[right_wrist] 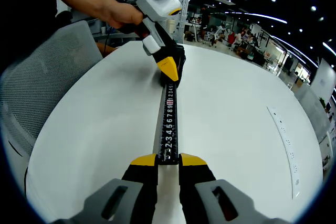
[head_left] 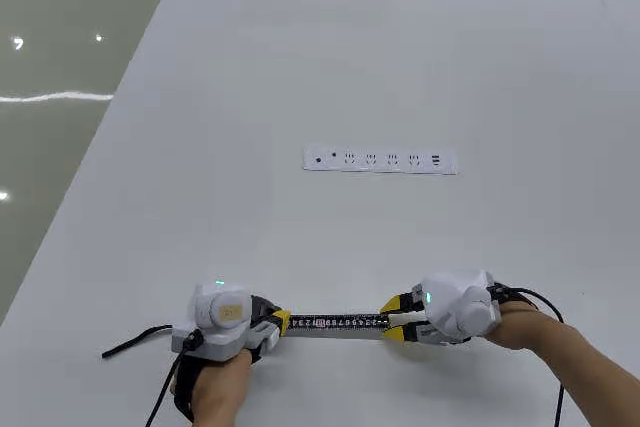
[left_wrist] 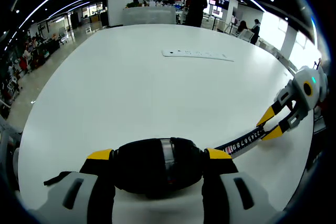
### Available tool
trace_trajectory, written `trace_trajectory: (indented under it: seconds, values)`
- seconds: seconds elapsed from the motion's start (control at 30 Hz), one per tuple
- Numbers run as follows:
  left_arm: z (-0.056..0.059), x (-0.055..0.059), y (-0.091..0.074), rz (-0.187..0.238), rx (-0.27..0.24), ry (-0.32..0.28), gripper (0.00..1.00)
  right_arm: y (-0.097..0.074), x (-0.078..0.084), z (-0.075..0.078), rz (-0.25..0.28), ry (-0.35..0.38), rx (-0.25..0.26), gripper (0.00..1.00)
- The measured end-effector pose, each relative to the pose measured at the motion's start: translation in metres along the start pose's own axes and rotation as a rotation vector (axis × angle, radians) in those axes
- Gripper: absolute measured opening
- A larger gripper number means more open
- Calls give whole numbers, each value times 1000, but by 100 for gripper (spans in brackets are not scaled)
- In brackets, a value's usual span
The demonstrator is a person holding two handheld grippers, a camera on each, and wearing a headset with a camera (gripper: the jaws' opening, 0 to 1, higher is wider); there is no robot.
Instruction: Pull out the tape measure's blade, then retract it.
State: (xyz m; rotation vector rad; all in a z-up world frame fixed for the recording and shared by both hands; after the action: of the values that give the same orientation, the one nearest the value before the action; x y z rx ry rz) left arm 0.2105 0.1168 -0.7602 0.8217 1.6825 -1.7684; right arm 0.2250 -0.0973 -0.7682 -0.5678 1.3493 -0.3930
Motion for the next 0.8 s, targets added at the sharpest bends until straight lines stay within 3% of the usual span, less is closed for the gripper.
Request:
trace_trajectory:
  seconds: [0.8]
  values:
    - [-1,0,0,-2,5,-6,63,7,-6,1,8,0,-5,14]
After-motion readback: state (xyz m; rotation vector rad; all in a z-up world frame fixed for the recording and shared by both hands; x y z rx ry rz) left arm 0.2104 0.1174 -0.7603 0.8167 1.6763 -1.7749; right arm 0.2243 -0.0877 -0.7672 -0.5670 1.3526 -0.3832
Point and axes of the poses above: the centre of the closed fingertips' face, and the gripper's own axes: y roughly forward along the fingers, z roughly to its right, x roughly out of its underside, the point moved 3 cm from there along -y, roughly backward along the fingers, and after that the axes turned 8 degrees about z, right-handed, at the moved point
